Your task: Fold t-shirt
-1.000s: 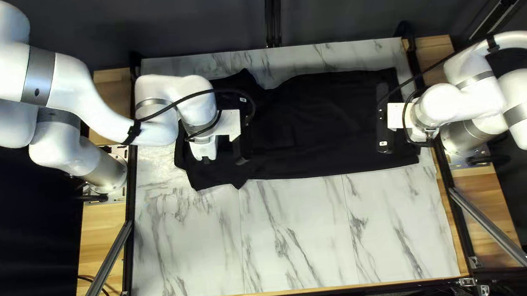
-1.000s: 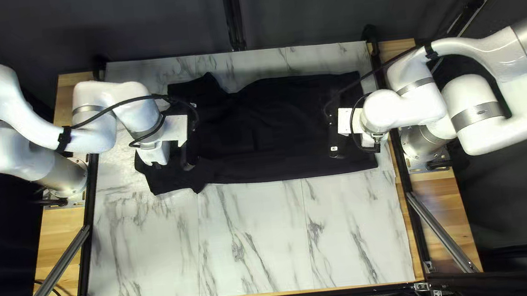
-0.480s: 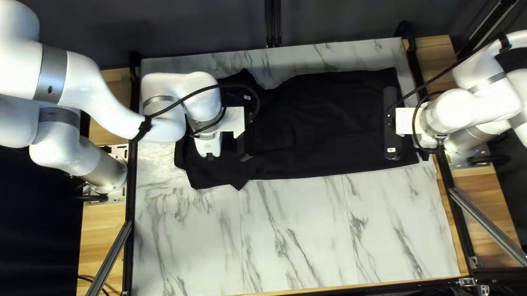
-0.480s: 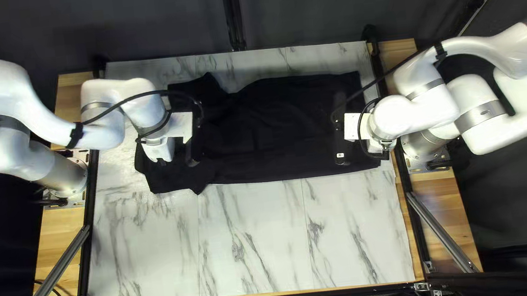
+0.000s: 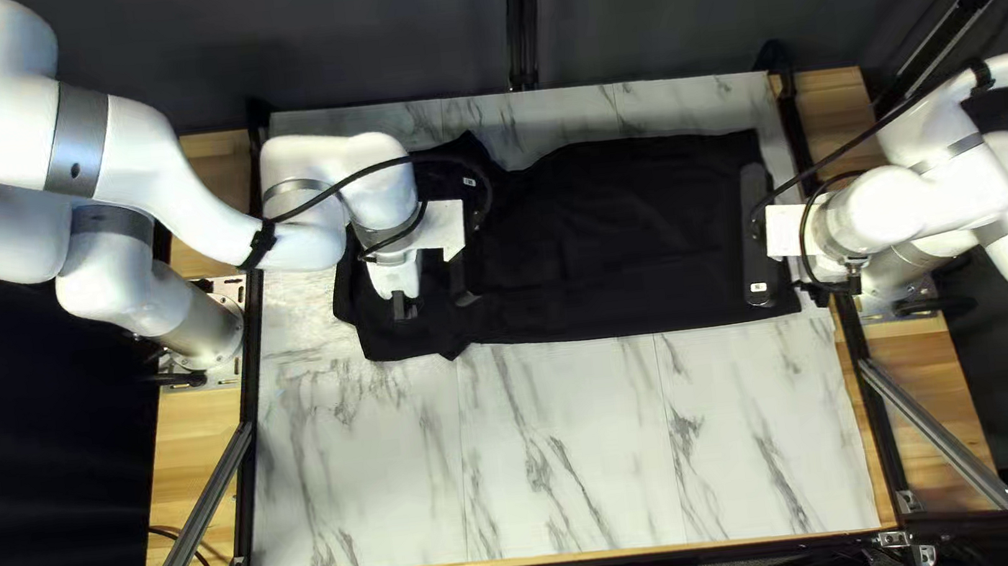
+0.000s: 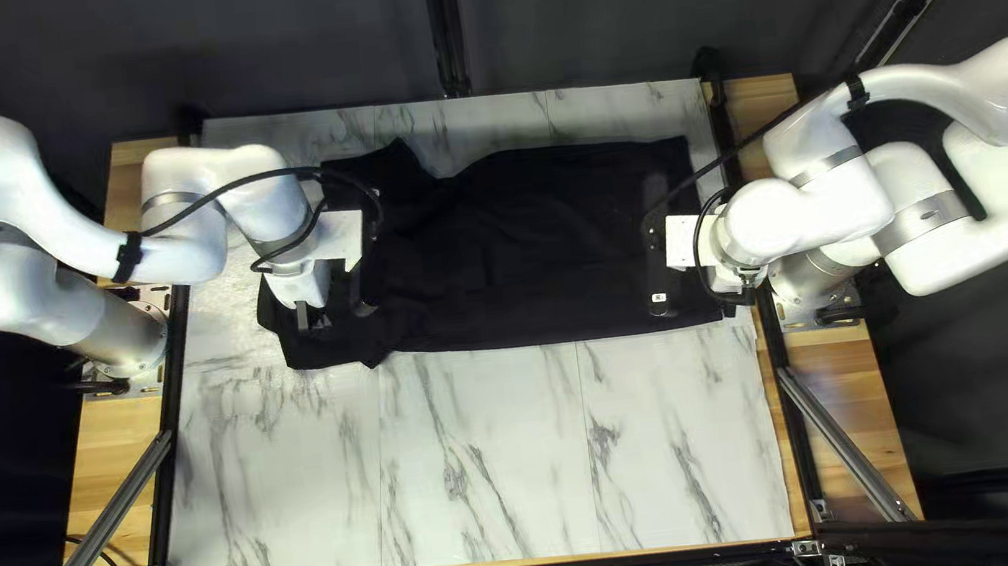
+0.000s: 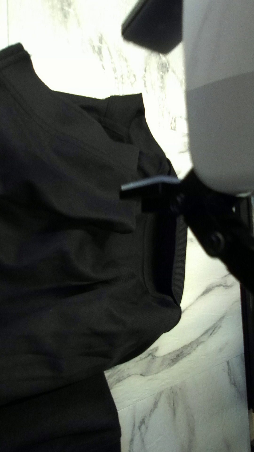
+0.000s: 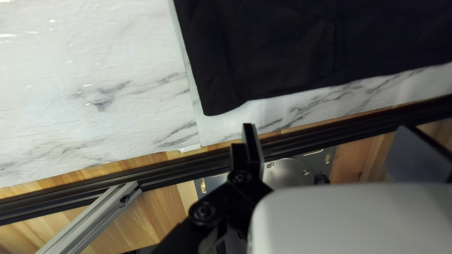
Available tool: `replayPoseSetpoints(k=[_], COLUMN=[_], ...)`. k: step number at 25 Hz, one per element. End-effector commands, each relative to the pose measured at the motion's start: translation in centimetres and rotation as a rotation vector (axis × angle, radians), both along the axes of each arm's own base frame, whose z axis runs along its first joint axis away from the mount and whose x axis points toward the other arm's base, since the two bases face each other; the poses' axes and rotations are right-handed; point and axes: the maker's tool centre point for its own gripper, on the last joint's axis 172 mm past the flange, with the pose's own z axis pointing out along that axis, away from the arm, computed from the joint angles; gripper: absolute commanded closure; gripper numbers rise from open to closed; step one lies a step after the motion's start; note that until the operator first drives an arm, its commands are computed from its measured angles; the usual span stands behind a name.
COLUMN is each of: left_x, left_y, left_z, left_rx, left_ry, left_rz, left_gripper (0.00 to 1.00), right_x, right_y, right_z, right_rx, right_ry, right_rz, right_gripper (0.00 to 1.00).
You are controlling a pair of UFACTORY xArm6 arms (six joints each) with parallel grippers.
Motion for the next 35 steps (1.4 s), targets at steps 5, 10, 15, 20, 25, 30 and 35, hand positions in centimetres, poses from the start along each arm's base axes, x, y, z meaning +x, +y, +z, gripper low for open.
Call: replayPoseSetpoints(k=[5,10,15,20,25,30,35], left_x=[0.0,0.0,0.0,0.0,0.0,0.0,-0.1], left_y=[0.0,0.0,0.0,0.0,0.0,0.0,-0.1], left_z=[0.0,0.0,0.0,0.0,0.0,0.0,0.4], left_rx=[0.0,0.0,0.0,0.0,0.0,0.0,-0.002], left_ry=[0.0,0.0,0.0,0.0,0.0,0.0,0.002], left_rz=[0.0,0.0,0.0,0.0,0.0,0.0,0.003], left_gripper=[0.0,0.0,0.0,0.0,0.0,0.0,0.0], right_x=[0.4,0.4,0.4,0.0,-0.1,-0.1,-0.1], right_y=[-0.9,-0.9,-0.2,0.5,0.5,0.5,0.5], right_z=[7.3,15.3,24.7,32.8,33.3,33.3,33.3], right_rx=[0.04,0.076,0.107,0.139,0.145,0.145,0.145], right_ry=[-0.059,-0.115,-0.174,-0.234,-0.243,-0.243,-0.243], right_rz=[0.052,0.07,0.075,0.046,0.039,0.039,0.039], right_gripper=[0.0,0.0,0.0,0.0,0.0,0.0,0.0])
